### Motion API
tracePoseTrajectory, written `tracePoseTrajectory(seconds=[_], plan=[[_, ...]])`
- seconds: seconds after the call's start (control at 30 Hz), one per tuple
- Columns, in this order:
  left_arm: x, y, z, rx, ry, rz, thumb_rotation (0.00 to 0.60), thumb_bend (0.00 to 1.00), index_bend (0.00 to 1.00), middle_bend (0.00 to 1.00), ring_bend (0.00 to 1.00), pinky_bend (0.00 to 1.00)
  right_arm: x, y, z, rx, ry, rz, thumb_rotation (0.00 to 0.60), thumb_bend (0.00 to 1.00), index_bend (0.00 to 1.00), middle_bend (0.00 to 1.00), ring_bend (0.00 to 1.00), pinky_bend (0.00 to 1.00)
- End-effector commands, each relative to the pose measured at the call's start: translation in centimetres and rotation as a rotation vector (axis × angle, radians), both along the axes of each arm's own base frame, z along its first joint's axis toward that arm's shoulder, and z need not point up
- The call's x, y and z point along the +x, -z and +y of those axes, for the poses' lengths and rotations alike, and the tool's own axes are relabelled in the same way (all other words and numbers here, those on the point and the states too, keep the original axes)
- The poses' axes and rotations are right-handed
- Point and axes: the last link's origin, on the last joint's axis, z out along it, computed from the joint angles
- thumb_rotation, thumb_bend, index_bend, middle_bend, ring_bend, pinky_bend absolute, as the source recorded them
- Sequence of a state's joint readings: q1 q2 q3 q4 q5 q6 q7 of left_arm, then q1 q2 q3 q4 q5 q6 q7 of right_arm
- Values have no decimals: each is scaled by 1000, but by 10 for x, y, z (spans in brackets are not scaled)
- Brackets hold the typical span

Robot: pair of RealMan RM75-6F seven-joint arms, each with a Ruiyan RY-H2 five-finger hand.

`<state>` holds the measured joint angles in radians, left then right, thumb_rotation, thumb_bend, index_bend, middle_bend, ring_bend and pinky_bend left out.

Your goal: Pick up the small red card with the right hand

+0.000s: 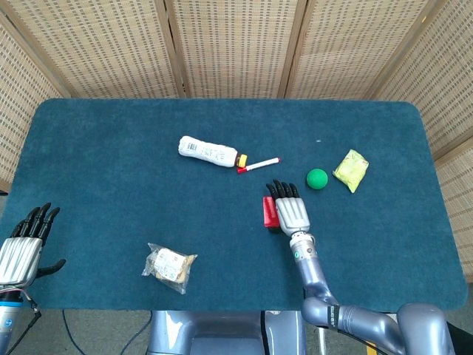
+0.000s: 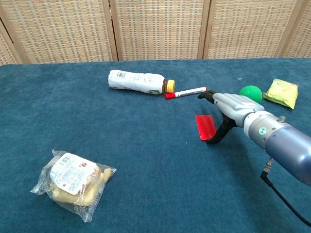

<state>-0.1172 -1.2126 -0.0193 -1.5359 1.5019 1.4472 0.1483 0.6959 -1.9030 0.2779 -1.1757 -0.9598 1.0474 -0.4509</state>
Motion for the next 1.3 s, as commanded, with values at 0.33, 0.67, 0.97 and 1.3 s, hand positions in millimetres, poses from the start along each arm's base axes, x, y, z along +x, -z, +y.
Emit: tracePoseTrajectory(seconds=[0.33, 0.67, 0.97, 1.3], plan=[[0, 1, -1, -5, 4, -1, 600, 139, 0, 0, 0, 158, -3, 1, 0, -6, -8, 10, 600, 506, 105, 0, 0, 25], [2, 2, -2, -11, 9, -3, 600, 138, 0, 0, 0, 158, -9, -3, 4, 26, 21, 18, 600, 367, 345, 0, 0, 25], [2, 2, -1, -13, 9, -4, 600, 139, 0, 0, 0, 158, -12, -3, 5, 31, 31, 20, 600, 343, 509, 0, 0, 25], [2, 3, -1, -15, 8, -6, 600, 143, 0, 0, 0, 158, -10, -2, 9, 48, 28, 8, 600, 337, 556, 23, 0, 25]])
